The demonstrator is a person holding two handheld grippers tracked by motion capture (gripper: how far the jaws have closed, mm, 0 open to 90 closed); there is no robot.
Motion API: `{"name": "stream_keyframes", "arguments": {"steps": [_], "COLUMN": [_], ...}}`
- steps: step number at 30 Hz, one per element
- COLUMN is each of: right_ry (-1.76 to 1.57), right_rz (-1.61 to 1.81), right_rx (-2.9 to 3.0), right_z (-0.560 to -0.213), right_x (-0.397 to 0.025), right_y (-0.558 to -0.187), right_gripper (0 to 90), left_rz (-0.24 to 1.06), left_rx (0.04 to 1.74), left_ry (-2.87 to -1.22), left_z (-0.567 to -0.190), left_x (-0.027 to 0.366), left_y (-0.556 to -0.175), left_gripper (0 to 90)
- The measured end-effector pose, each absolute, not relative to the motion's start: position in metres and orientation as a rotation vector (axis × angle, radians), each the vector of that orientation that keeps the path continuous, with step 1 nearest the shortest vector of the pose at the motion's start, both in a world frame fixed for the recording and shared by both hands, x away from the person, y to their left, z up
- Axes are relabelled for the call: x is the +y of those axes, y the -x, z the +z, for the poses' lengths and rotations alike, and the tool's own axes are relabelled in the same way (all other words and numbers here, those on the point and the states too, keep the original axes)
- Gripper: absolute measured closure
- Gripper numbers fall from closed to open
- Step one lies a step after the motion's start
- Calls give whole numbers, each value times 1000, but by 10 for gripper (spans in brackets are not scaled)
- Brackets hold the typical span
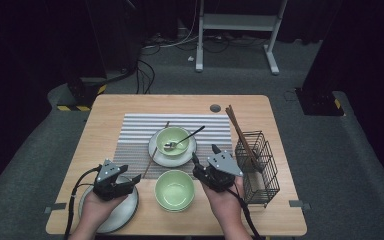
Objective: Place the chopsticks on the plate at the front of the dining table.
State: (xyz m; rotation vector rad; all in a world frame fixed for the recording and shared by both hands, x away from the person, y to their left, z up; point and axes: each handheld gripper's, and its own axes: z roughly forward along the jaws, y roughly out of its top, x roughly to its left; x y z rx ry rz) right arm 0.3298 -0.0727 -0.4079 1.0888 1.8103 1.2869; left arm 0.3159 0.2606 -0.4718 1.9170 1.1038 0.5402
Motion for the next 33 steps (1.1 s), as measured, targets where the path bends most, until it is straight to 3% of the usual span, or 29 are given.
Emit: {"name": "stream_keyframes", "arguments": {"steps": [8,28,33], "right_ry": [-1097,-1103,-1093], "right_rz": [1293,1275,1269], "right_rx": [1797,1753,1739], "right_z": [-398,-377,-373], "right_x": [-79,-103,-108], "right_y": [-332,-336,-338], "right_gripper": [392,408,455], "left_rz": [520,535,531], "left_rx": [1093,1080,1079], "left_ry": [-1923,-1925,-1923], "left_z": [-474,-474,-474], "left_x": [259,259,260], "left_y": [-315,-311,-311], "left_gripper": [354,351,347]}}
